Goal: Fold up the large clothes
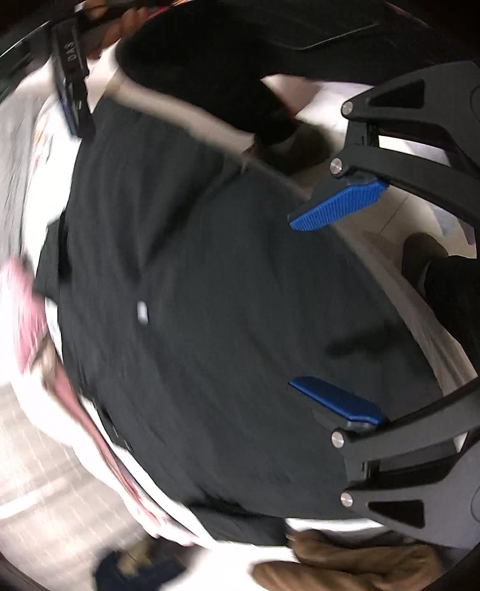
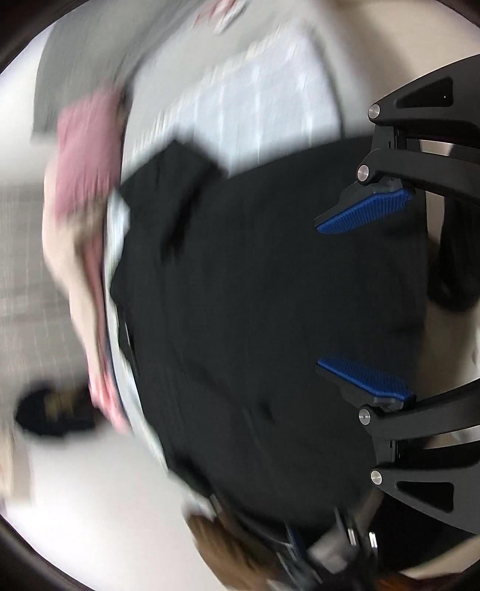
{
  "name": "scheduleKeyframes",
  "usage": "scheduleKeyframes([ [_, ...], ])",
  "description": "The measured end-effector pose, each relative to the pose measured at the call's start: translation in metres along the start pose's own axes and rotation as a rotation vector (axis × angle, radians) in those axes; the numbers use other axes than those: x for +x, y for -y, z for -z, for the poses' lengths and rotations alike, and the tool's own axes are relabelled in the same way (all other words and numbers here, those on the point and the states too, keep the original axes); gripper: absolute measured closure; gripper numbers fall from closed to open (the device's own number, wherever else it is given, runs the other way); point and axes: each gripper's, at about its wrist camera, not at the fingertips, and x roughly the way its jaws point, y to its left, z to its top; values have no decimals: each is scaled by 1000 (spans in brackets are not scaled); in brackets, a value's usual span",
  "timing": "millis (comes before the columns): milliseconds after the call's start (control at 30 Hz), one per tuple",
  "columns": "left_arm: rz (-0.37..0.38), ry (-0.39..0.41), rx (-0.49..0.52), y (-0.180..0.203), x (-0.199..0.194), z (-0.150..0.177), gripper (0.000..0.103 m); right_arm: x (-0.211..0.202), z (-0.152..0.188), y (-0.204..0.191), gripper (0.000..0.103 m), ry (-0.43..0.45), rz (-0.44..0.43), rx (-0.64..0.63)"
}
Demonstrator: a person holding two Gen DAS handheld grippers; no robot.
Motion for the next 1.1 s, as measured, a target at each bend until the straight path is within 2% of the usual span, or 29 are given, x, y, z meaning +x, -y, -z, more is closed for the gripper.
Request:
scheduleKeyframes([
  [133, 41, 17, 162, 31, 1, -3, 21, 13, 16, -42, 33, -33, -69, -186],
  [300, 54, -32, 279, 51, 24, -3, 22, 30, 38, -91, 33, -75, -113, -388],
  [333, 47, -32, 308, 54, 28, -2, 27, 35, 42, -99, 33, -83, -109, -427],
  [367, 28, -23, 330, 54, 30, -2, 38, 37, 44, -105, 33, -87, -100, -454],
  [400, 20, -19, 338, 54, 32, -3, 60, 41, 46, -111, 33, -89, -85, -479],
  [500, 156, 13, 232, 38, 24, -16, 93, 41, 44, -116, 34, -70, -45, -506],
  [600, 256, 104, 83, 12, 2, -20, 93, 37, 48, -114, 39, -35, -44, -498],
  [667, 325, 159, -27, -9, -9, -22, 93, 39, 46, -102, 53, -36, -71, -501],
  [733, 356, 194, -72, -16, -14, -24, 93, 44, 43, -103, 74, -40, -101, -512],
  [767, 370, 206, -90, -18, -18, -24, 93, 46, 42, -105, 78, -39, -110, -519],
  [800, 380, 218, -105, -20, -20, -24, 93, 48, 42, -108, 88, -34, -120, -530],
  [833, 389, 223, -113, -20, -21, -24, 93, 49, 44, -110, 94, -40, -130, -539],
  [933, 412, 197, -79, -11, -15, -22, 92, 63, 52, -119, 95, -155, -155, -591],
  [1000, 477, 144, -46, -3, -7, -23, 88, 69, 57, -118, 94, -211, -170, -584],
  [1033, 511, 108, -27, 4, -4, -22, 80, 68, 56, -115, 91, -218, -188, -561],
  [1100, 588, 92, -1, 10, -6, -21, 75, 60, 48, -97, 91, -230, -302, -442],
])
